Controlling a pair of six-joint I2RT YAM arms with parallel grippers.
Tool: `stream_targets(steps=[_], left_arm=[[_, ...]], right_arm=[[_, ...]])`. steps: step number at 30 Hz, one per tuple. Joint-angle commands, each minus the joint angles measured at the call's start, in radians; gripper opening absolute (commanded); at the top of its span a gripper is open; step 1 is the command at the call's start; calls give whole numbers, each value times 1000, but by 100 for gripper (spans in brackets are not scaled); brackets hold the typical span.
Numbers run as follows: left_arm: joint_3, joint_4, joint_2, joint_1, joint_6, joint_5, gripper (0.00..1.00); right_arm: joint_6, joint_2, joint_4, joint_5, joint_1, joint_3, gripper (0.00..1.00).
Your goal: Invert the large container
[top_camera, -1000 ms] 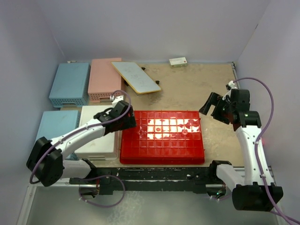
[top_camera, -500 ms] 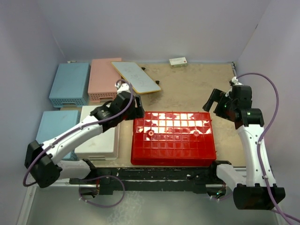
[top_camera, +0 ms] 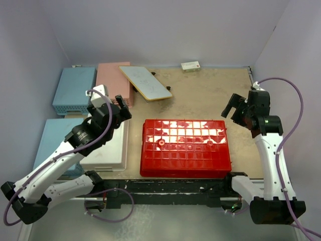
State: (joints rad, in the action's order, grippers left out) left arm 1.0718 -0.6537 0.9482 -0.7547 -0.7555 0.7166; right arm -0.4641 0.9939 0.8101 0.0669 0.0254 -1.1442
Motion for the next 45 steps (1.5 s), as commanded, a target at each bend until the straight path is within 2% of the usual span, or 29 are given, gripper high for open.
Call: stream_targets(steps=[1,17,21,27,32,45], left_arm=[[-46,18,-41,3,-32,118,83],[-66,17,-91,3,-35,181,85],[-87,6,-115,3,-48,254,85],[-114,-53,-146,3,-174,402,84],[-140,-82,-168,2,-225,458,80],[-141,-80,-187,3,-152,409,81]], right_arm=[[-23,-19,-22,56,-4,-3,100],[-23,-60,-31,92,-4,36,100],[-23,-64,-34,99,-4,44,100],[-26,-62,-38,110,-4,50,100],[-34,-63,-38,136,-4,55,100],[-40,-64,-43,137,-4,65,100]])
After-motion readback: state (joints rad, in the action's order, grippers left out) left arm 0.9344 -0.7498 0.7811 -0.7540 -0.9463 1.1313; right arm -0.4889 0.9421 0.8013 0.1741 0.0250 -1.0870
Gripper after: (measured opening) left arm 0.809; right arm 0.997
